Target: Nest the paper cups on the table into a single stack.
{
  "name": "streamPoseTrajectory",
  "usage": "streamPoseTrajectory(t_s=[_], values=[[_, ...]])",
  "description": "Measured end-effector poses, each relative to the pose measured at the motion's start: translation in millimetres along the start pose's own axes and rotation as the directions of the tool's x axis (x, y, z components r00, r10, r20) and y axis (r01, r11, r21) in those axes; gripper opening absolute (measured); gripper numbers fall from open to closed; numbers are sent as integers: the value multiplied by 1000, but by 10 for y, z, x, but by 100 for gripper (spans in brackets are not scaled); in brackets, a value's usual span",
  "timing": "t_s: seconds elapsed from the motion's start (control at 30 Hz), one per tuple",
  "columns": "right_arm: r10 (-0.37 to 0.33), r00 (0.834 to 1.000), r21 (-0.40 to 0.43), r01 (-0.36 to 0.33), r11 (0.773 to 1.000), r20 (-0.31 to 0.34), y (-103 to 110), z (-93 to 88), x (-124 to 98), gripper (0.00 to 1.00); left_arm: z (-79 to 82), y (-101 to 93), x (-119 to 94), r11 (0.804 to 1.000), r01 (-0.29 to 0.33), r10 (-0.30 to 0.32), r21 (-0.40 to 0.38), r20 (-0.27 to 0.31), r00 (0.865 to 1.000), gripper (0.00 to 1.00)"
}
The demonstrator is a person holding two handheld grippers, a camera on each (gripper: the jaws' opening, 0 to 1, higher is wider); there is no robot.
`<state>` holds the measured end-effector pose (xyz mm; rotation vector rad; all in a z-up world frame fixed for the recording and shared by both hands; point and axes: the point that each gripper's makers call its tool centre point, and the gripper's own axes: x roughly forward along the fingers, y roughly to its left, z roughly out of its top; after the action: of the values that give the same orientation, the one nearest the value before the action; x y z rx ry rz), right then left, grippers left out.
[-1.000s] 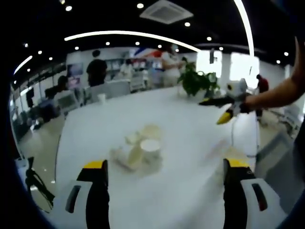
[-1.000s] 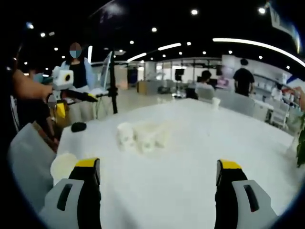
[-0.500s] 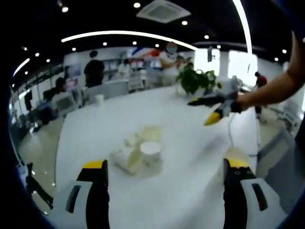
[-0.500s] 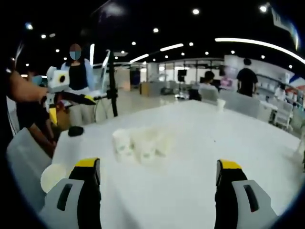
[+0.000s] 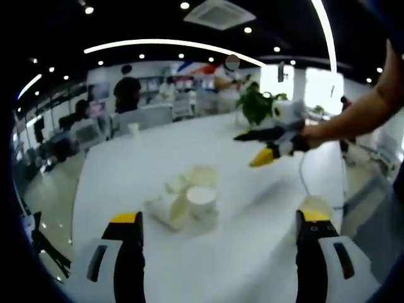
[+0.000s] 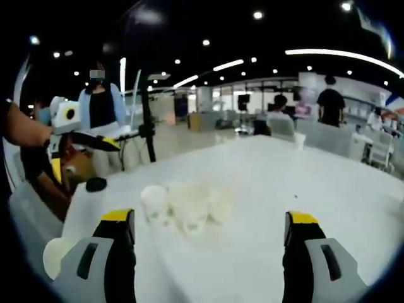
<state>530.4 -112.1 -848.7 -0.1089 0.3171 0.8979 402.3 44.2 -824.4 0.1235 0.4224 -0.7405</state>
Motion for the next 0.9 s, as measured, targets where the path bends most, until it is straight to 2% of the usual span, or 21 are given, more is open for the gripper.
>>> streamPoseTrajectory(t_s=[0.33, 0.53, 0.9], values=[[19, 1000, -36, -20, 999, -14, 100, 6, 390, 88, 1, 14, -23, 1000, -14, 14, -14, 13, 1000, 100], [20, 999, -51, -22, 998, -32, 134, -34, 545, 86, -17, 47, -62, 999, -24, 25, -29, 16, 1000, 100], [8, 999, -39, -10, 999, -43, 131, -81, 658, 81, -10, 93, -110, 998, -40, 42, -44, 27, 999, 100]])
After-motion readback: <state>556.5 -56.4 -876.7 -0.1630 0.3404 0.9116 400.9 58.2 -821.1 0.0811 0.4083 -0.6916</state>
